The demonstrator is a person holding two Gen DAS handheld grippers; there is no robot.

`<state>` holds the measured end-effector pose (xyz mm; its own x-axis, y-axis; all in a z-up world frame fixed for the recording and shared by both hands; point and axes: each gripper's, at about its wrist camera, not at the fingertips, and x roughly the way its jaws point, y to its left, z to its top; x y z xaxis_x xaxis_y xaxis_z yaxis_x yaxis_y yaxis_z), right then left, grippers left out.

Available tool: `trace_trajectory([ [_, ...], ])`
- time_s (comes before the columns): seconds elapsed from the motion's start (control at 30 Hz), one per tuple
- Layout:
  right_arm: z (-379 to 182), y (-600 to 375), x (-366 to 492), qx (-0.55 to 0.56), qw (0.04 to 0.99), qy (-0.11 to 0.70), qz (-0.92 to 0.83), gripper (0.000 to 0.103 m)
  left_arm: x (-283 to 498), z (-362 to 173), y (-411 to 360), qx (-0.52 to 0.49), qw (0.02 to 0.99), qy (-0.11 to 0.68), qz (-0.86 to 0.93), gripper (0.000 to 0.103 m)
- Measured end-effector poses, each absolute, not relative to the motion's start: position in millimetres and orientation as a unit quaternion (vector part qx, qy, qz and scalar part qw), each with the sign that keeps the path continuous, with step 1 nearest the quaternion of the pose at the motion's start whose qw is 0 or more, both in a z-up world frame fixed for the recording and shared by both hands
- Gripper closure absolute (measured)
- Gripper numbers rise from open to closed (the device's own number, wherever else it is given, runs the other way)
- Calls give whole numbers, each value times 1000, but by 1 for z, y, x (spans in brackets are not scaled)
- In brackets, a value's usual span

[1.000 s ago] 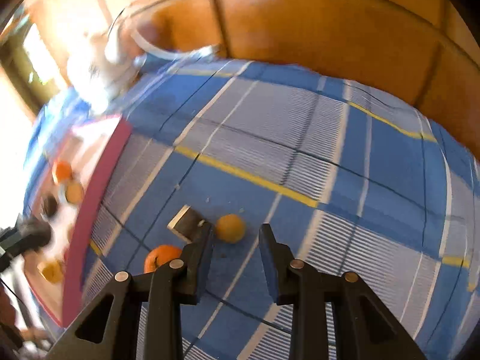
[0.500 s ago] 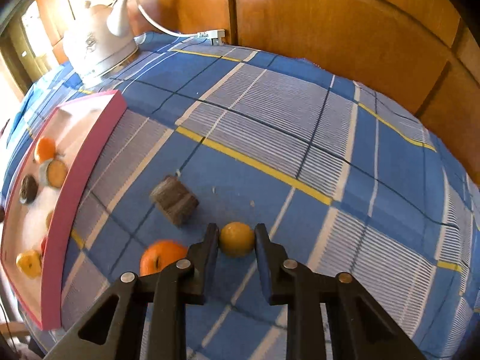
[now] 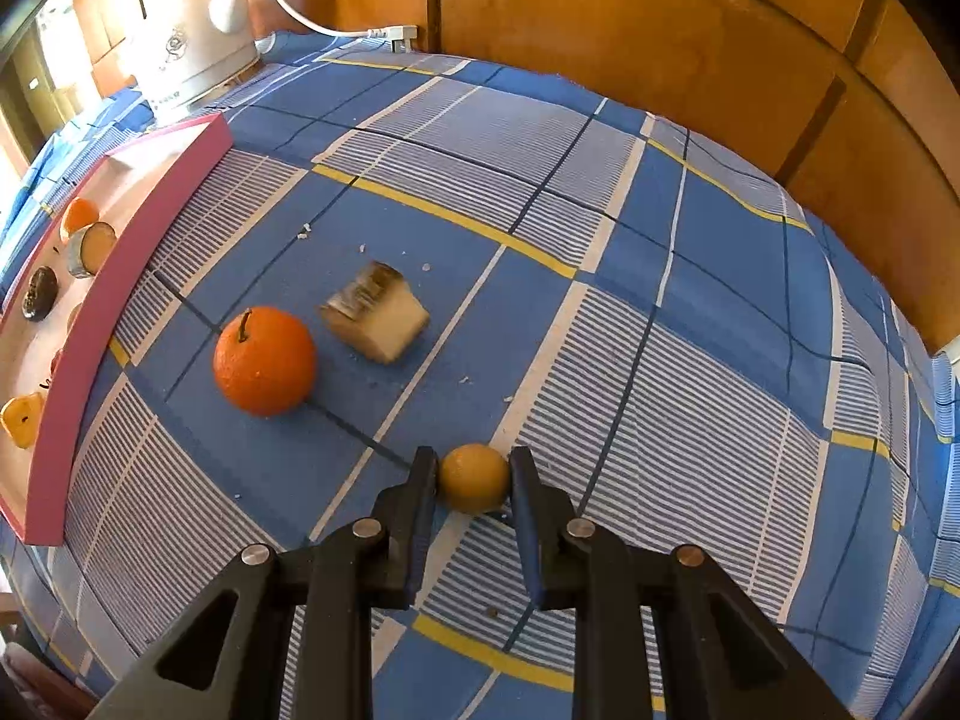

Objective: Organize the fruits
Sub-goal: 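Drop the brown fruit in the tray with the left tool while the right grasps the yellow fruit, then lift the small yellow fruit toward the tray with the right tool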

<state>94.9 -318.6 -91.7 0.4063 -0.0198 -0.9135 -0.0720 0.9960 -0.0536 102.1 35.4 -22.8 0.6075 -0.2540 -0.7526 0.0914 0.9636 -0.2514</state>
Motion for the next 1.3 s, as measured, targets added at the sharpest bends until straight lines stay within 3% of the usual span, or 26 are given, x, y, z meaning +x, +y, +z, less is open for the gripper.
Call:
trace_trajectory([
  [0.33, -94, -321, 99, -29, 835, 549, 22, 79, 150, -33, -11, 3, 903, 421, -91, 48],
  [0.5, -95, -320, 100, -35, 835, 548, 22, 79, 155, -35, -11, 3, 903, 422, -78, 45],
  [0.7, -96, -318, 100, -40, 835, 549, 20, 79, 125, -24, 11, -18, 915, 401, -42, 29],
  [0.87, -96, -318, 101, -40, 835, 549, 18, 79, 87, -14, 25, -3, 931, 364, 6, 1],
  [1.3, -95, -315, 97, -48, 839, 541, 15, 79, 44, -6, 28, -16, 937, 348, 29, 0],
])
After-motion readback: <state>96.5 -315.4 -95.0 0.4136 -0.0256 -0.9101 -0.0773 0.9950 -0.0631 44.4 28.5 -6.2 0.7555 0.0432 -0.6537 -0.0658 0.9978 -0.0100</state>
